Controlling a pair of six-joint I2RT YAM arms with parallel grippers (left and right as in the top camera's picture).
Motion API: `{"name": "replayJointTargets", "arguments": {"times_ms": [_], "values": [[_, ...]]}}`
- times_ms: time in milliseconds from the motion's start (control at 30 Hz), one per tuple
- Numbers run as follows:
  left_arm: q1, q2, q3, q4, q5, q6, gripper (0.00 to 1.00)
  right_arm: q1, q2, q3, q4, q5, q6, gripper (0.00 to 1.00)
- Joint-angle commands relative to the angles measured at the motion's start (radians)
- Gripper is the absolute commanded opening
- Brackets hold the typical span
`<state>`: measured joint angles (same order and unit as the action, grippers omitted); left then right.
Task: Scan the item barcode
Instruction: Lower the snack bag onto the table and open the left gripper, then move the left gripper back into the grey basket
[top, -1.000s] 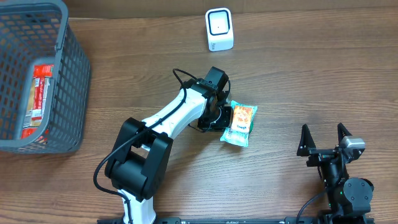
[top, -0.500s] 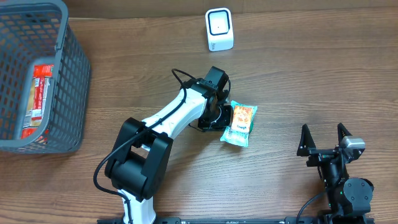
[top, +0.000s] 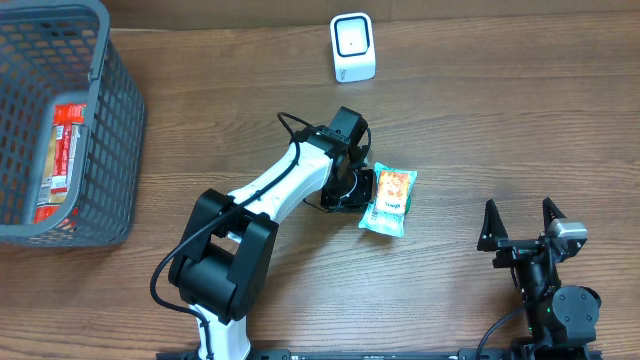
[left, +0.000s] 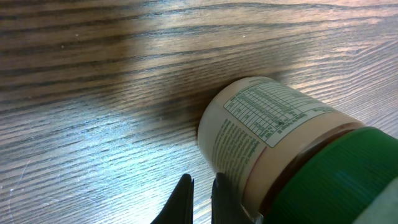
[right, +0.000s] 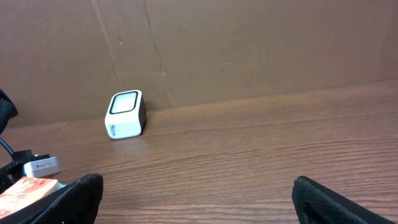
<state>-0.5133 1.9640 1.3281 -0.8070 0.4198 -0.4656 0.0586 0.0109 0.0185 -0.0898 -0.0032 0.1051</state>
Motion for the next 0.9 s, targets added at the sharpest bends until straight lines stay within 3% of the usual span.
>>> {"name": "replayJointTargets", "arguments": {"times_ms": [0,200,333,533,700,733,833,867], "values": [[0.003,0.002,0.0,0.0,-0.008,-0.008,0.04,-0.006,-0.008,-0.011,0.006,-0.006,0.003,1.0],[0.08,0.001,0.017,-0.02,-0.026,0.033,0.04,-0.006,-0.008,-0.011,0.006,-0.006,0.003,1.0],[0.202,0.001,0.143,-0.184,-0.026,0.126,0.04,-0.006,-0.008,-0.011,0.006,-0.006,0.003,1.0],[0.413,0.001,0.552,-0.527,-0.027,0.277,0.04,-0.006,-0.008,-0.011,0.006,-0.006,0.003,1.0],[0.578,0.001,0.972,-0.681,-0.028,0.296,0.06,-0.006,-0.008,-0.011,0.006,-0.006,0.003,1.0],[0.614,0.001,1.062,-0.693,-0.031,0.298,0.09,-0.006,-0.008,-0.011,0.006,-0.006,0.003,1.0],[0.716,0.001,1.267,-0.698,-0.069,0.31,0.56,-0.006,-0.008,-0.011,0.006,-0.006,0.003,1.0],[0.762,0.001,1.332,-0.692,-0.108,0.309,0.66,-0.006,-0.008,-0.011,0.006,-0.006,0.003,1.0]]}}
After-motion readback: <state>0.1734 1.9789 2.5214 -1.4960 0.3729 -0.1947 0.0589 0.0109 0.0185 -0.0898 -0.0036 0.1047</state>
